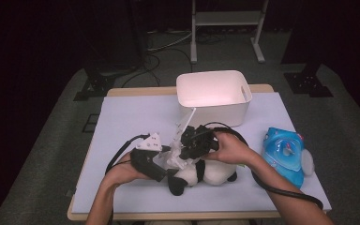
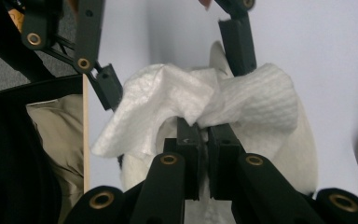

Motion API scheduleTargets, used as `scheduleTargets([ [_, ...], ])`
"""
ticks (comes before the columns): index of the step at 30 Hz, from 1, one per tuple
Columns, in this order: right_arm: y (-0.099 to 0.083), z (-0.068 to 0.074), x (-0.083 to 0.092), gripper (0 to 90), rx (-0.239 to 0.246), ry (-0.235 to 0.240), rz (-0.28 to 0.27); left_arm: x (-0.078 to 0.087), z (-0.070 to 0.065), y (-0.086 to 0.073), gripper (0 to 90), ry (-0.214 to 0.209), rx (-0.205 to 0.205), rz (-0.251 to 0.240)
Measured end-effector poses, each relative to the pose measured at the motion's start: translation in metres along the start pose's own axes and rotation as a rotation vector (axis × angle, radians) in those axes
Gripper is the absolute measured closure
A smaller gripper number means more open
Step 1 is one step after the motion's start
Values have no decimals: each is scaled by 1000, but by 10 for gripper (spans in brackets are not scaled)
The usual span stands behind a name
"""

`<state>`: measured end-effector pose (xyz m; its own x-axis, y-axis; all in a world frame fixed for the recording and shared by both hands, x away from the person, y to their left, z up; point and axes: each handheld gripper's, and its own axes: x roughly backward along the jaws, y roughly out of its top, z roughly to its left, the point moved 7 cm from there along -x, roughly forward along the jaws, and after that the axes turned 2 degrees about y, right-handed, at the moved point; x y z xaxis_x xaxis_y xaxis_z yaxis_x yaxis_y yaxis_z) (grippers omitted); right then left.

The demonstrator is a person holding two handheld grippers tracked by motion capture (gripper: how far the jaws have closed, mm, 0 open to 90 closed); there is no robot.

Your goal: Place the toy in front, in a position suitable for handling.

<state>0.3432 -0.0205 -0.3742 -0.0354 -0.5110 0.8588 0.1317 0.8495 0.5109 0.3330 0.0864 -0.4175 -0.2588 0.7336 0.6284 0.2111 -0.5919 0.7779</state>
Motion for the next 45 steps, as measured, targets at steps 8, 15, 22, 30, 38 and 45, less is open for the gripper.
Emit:
scheduleTargets([
  [8,-29,-8,16,845,-54,-18,9,-2,0,1,134,0,-3,2],
  [15,-63,-15,33,845,-111,-52,32,-1,0,2,134,4,-3,0],
  [22,-111,-24,55,845,-222,-82,19,1,1,7,135,6,13,-30],
  [30,-157,-26,61,844,-315,-90,12,-2,3,10,140,29,22,-38],
  [38,-159,-31,62,843,-330,-99,10,-3,2,8,149,25,22,-32],
  [45,-146,-41,61,843,-321,-106,4,-2,2,8,149,22,22,-28],
])
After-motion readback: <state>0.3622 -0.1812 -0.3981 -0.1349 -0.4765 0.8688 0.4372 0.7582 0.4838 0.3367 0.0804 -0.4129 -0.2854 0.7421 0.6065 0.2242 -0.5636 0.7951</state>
